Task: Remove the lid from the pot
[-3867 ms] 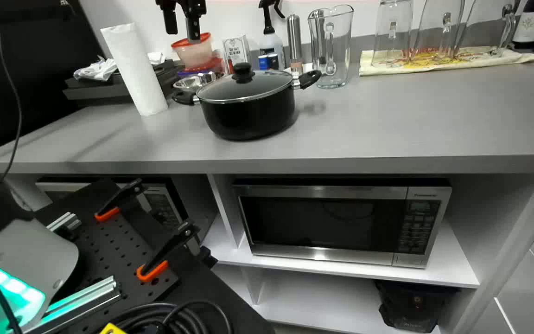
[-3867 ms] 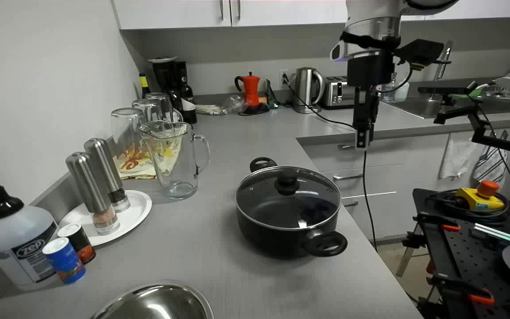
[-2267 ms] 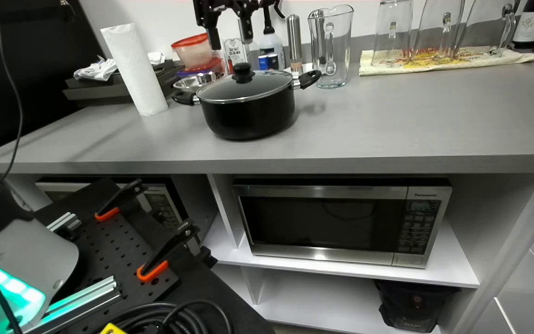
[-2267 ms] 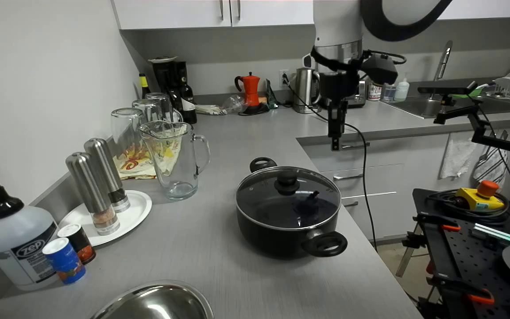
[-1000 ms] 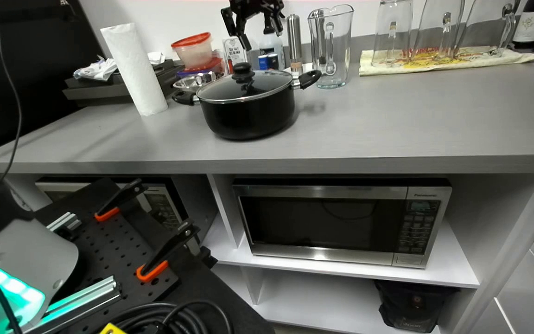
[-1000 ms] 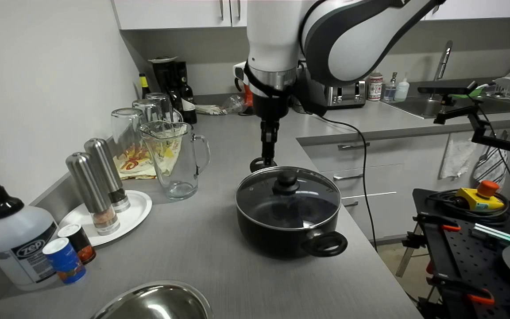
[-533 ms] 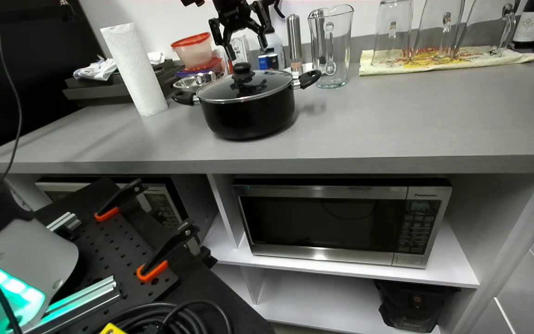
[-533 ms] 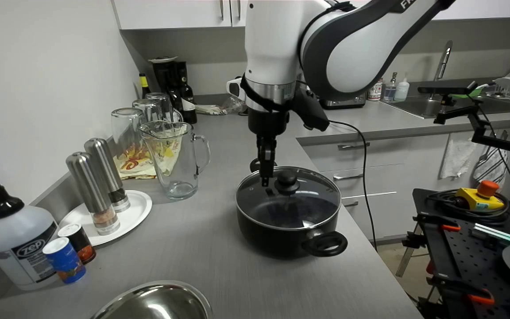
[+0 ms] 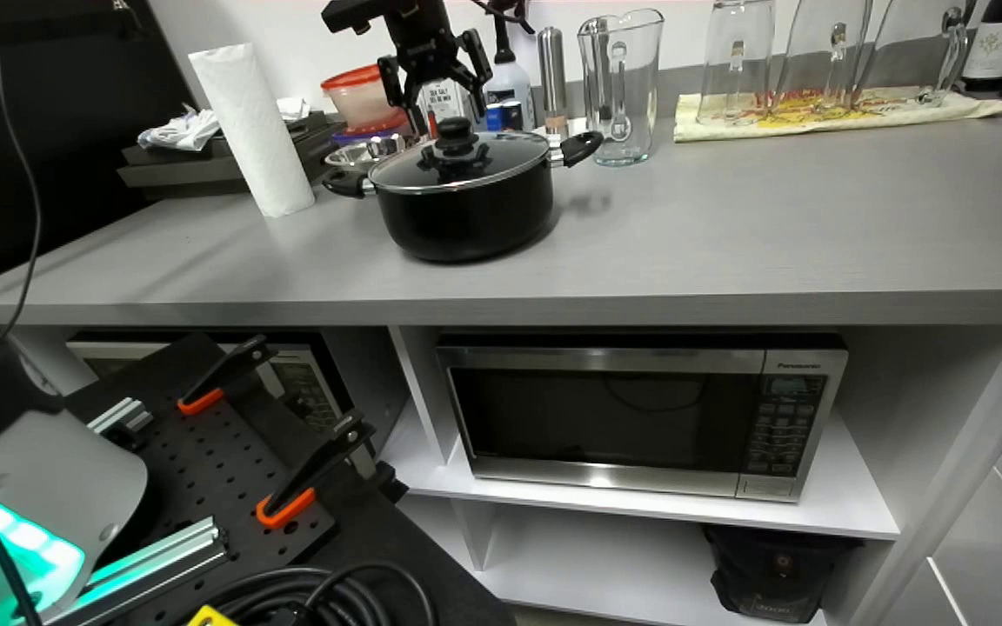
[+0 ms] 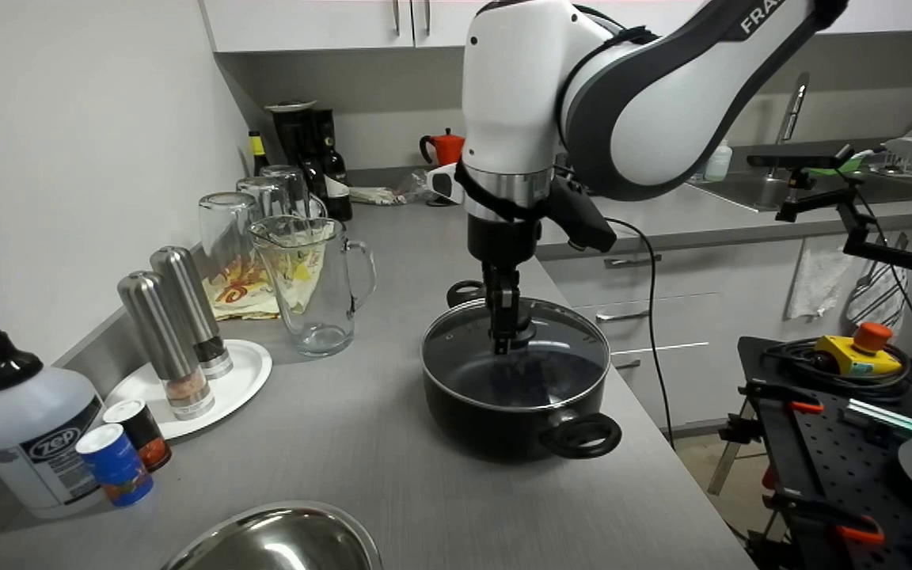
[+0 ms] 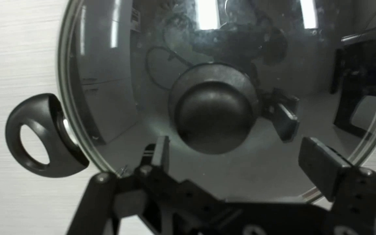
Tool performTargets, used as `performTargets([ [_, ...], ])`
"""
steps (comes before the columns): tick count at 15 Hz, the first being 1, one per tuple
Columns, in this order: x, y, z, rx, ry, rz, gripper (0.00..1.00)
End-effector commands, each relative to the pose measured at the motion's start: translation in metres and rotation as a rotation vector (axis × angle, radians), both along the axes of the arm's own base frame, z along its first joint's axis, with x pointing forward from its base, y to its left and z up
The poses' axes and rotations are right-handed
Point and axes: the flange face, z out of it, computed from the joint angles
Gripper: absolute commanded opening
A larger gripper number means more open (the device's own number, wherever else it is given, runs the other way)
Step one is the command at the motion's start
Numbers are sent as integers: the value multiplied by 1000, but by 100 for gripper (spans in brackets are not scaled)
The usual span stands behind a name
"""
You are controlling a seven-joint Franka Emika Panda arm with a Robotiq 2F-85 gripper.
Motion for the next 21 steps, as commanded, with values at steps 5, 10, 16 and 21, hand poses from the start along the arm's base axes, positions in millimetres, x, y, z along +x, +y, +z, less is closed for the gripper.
performTargets([
  [5,-18,-7,3,20,13,-27,73],
  [10,-16,-12,6,17,1,-40,35],
  [16,-21,-12,15,17,-11,-35,25],
  [21,-37,-19,36,12,-40,-51,25],
])
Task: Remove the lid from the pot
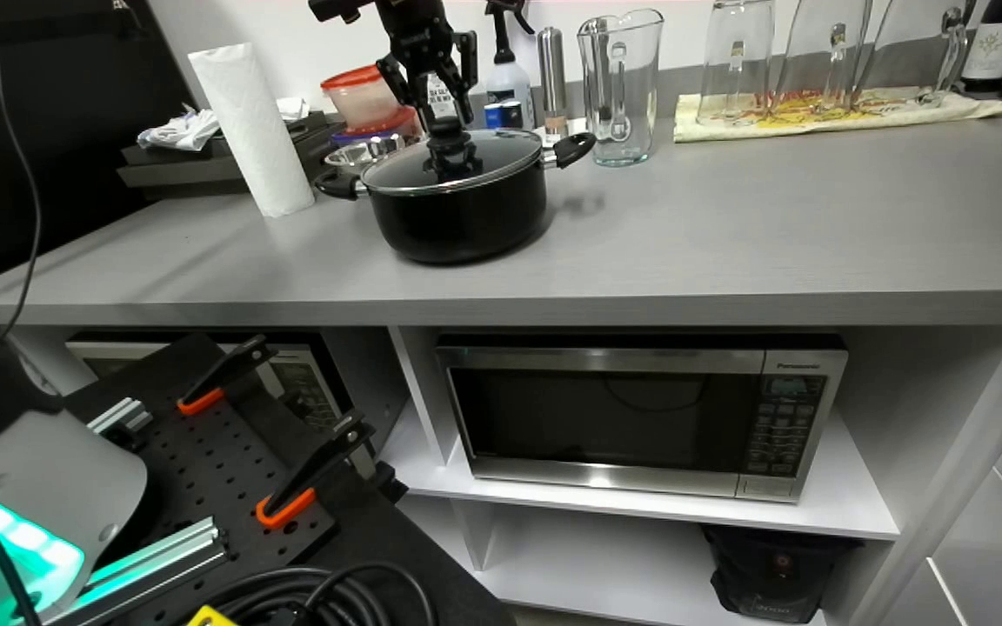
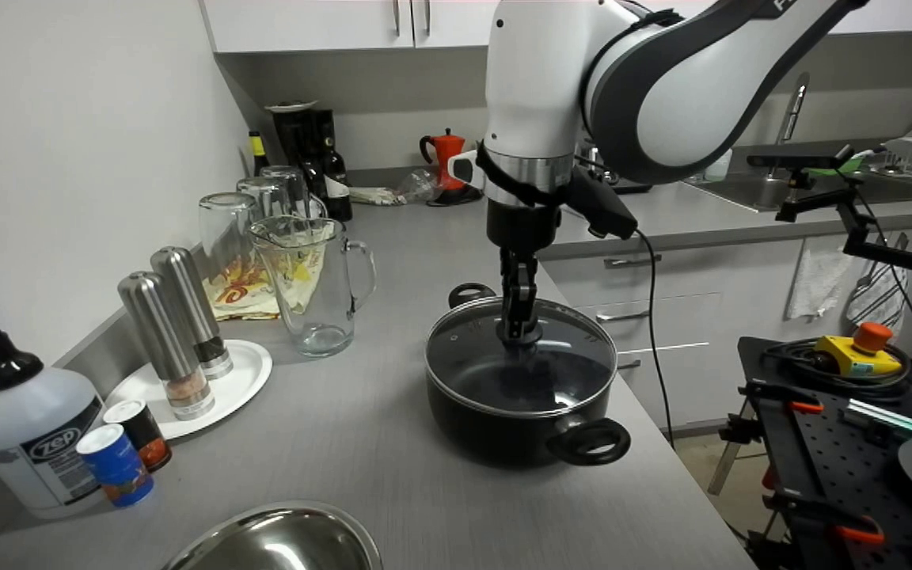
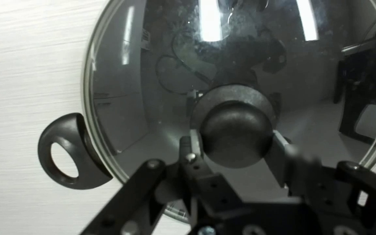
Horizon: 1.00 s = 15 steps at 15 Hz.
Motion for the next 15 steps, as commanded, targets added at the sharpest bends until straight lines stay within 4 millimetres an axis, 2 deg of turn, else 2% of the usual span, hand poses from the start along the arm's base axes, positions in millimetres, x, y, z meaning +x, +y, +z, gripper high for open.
performTargets([
  [1,-23,-7,28,9,-43,-25,25],
  [5,-29,-22,40,15,-56,-64,25],
  [9,-23,-55,39,19,-36,-157,25],
  [15,-27,-140,31,50,2,-371,25],
])
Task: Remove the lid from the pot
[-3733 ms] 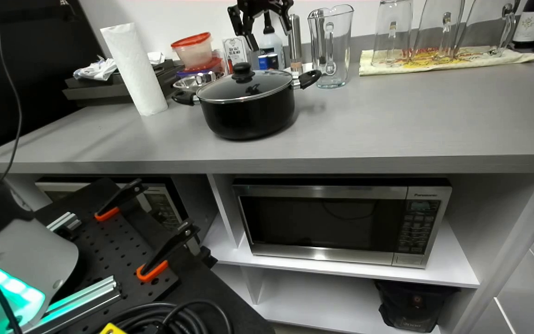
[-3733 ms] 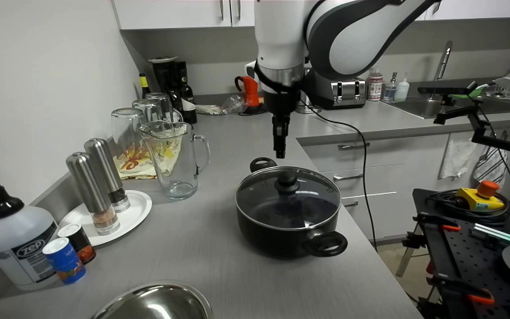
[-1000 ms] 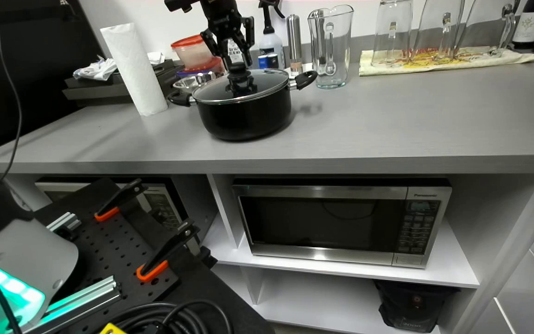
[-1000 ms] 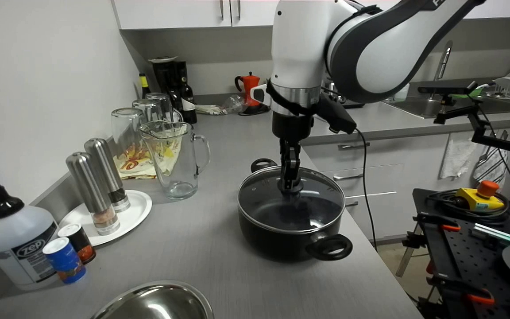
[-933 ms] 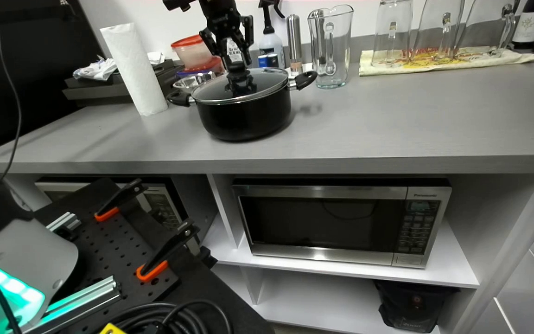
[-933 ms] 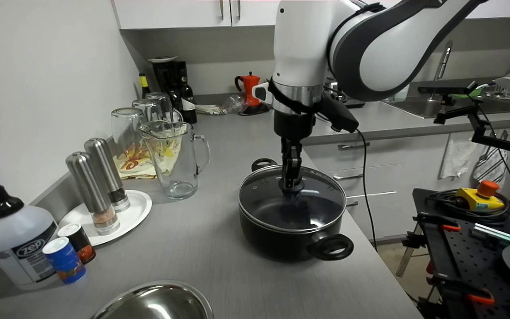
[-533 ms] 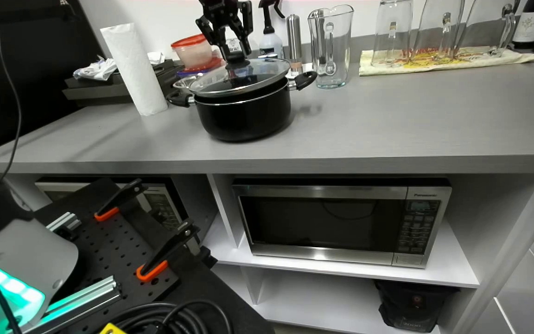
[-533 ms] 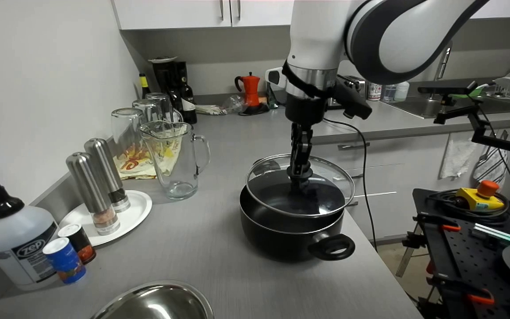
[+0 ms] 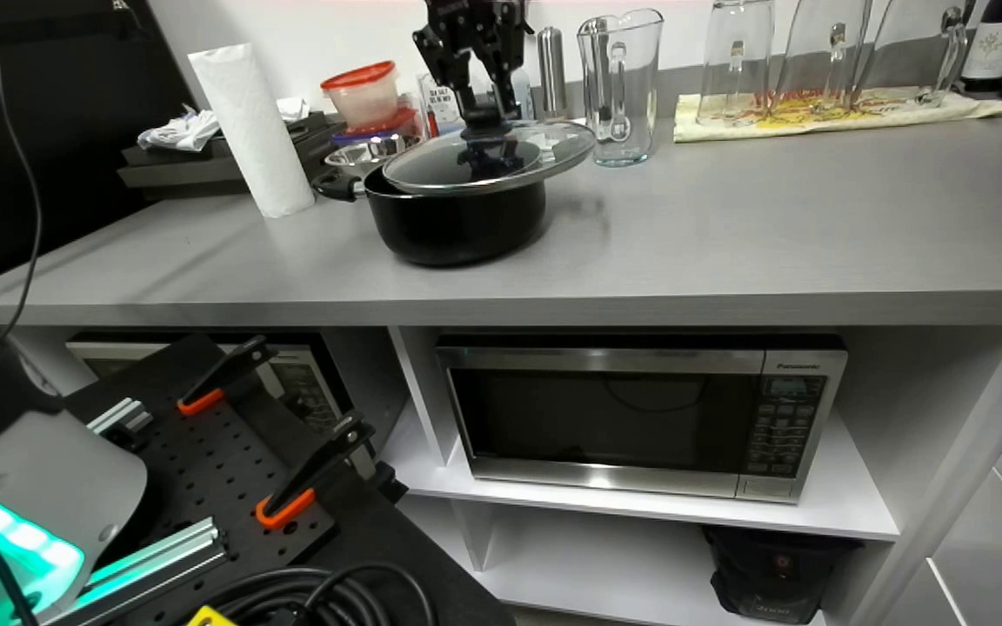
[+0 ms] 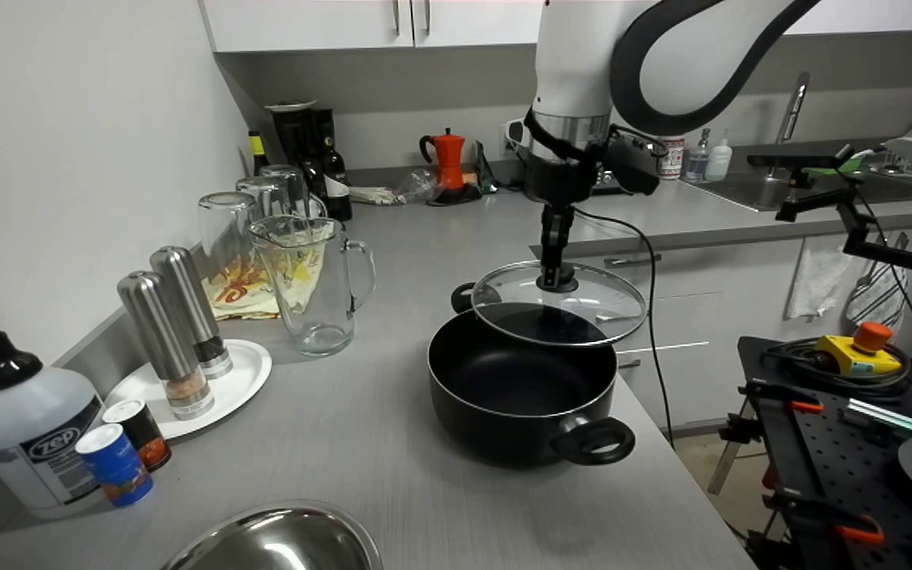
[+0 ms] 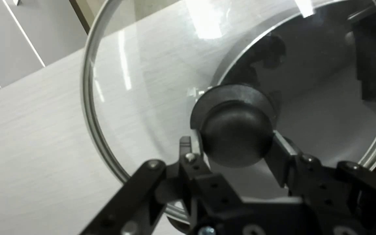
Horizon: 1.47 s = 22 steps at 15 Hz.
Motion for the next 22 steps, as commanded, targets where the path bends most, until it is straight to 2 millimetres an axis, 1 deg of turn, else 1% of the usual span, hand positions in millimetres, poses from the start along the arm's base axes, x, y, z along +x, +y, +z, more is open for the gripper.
performTargets([
  [1,-8,-46,10,33,-3,-140,25],
  [5,-18,-99,12,40,-3,-271,25],
  [8,-23,-133,7,43,11,-360,25],
  [10,-28,-152,2,46,25,-418,25],
  [13,-35,-176,-6,47,50,-498,25],
  [15,-37,-193,-14,35,69,-568,25],
  [17,-34,-206,-21,18,65,-646,25],
  [18,-32,-209,-23,15,61,-677,25],
  [20,-23,-212,-27,0,43,-731,25],
  [22,-10,-210,-30,-21,22,-779,25],
])
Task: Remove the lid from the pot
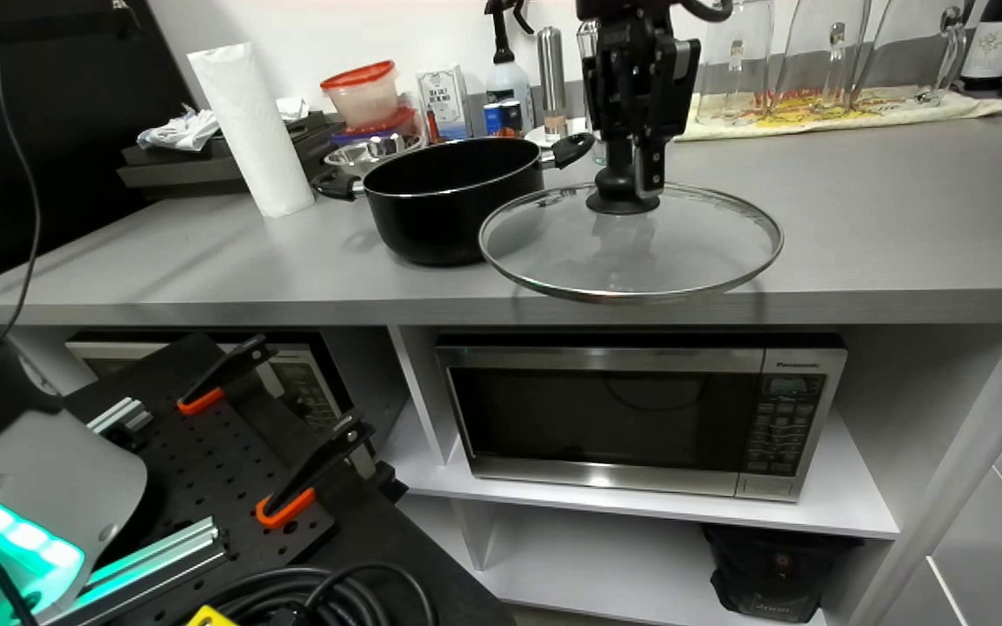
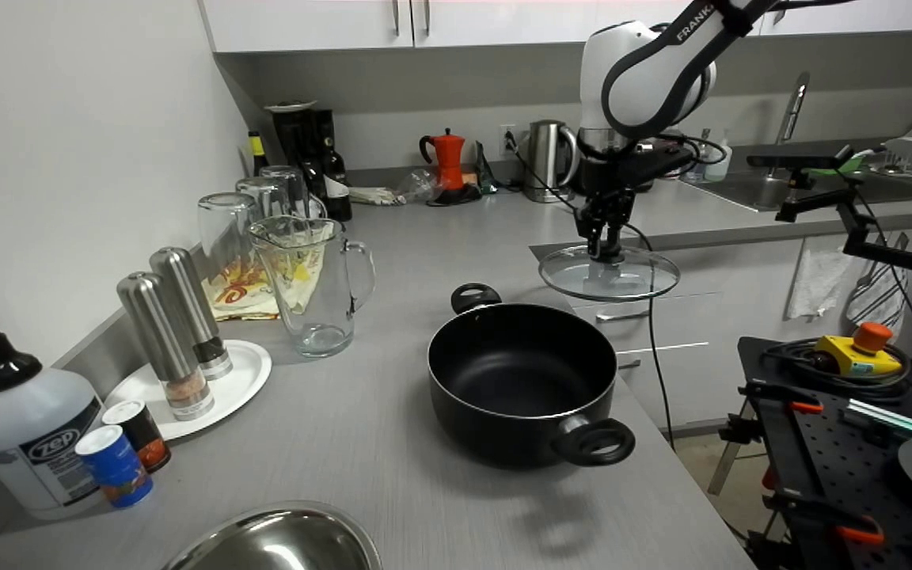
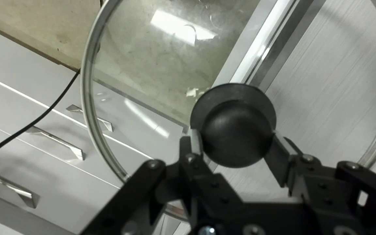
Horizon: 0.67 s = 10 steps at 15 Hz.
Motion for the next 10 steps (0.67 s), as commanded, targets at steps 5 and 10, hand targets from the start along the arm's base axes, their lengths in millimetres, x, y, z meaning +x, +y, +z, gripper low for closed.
performTargets([
  [5,61,2,-3,-108,-32,-169,25],
  [10,100,11,-20,-119,-53,-223,25],
])
